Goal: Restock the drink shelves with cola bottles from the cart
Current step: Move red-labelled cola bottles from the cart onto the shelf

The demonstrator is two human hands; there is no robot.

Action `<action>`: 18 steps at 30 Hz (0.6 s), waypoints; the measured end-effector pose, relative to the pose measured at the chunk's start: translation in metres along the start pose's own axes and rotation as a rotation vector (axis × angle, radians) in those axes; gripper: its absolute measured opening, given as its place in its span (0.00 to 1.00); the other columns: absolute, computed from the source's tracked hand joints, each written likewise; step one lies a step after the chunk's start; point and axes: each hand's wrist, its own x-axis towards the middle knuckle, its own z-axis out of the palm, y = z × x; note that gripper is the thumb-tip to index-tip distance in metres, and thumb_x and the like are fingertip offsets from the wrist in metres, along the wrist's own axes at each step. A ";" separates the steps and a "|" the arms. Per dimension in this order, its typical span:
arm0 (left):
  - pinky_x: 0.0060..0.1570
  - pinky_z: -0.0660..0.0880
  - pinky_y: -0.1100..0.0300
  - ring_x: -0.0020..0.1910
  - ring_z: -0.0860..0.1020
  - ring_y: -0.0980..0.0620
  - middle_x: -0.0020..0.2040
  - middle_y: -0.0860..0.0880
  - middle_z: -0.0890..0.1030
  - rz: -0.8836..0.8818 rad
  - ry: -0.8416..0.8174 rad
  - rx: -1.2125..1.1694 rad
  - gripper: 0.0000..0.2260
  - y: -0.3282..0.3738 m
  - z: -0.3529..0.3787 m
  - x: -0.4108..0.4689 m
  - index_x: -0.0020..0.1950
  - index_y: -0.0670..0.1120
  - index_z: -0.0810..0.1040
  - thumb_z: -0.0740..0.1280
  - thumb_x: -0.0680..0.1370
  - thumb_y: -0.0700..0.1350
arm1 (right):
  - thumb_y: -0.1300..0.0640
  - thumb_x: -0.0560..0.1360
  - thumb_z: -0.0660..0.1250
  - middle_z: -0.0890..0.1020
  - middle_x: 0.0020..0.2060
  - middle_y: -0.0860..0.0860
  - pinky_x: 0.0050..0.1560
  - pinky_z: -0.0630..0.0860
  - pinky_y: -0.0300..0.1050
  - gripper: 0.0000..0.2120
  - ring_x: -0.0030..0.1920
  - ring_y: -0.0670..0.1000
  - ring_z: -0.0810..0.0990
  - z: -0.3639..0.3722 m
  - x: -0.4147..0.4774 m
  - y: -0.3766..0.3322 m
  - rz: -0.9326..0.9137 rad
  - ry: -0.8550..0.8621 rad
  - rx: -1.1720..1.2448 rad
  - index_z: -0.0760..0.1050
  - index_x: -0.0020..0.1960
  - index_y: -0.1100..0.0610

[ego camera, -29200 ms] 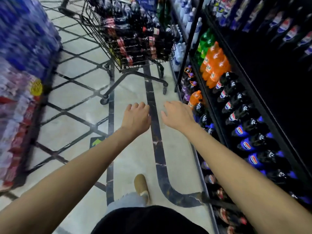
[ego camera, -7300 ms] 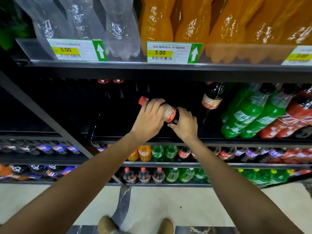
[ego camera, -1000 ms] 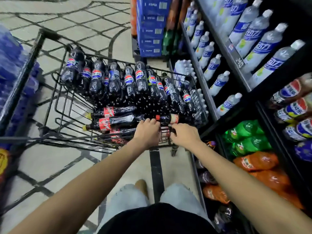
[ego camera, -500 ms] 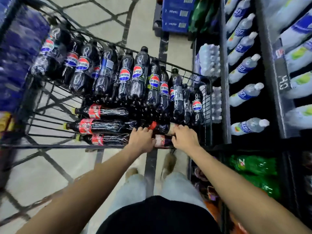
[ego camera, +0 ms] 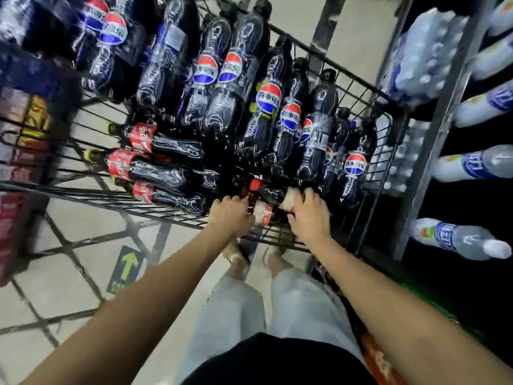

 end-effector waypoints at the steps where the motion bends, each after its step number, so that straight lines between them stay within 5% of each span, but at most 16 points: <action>1: 0.61 0.67 0.49 0.65 0.71 0.43 0.64 0.44 0.74 -0.007 -0.004 -0.005 0.22 0.001 0.001 0.001 0.68 0.45 0.71 0.58 0.79 0.56 | 0.47 0.75 0.67 0.69 0.63 0.58 0.60 0.69 0.52 0.33 0.61 0.58 0.70 0.002 0.001 0.000 0.006 0.001 -0.018 0.59 0.75 0.56; 18: 0.59 0.69 0.49 0.65 0.71 0.42 0.64 0.44 0.75 -0.053 -0.086 -0.138 0.20 0.005 0.006 0.007 0.66 0.44 0.71 0.59 0.79 0.55 | 0.62 0.76 0.62 0.71 0.62 0.58 0.60 0.71 0.50 0.24 0.58 0.58 0.73 0.002 0.002 0.003 -0.034 -0.005 -0.029 0.63 0.72 0.58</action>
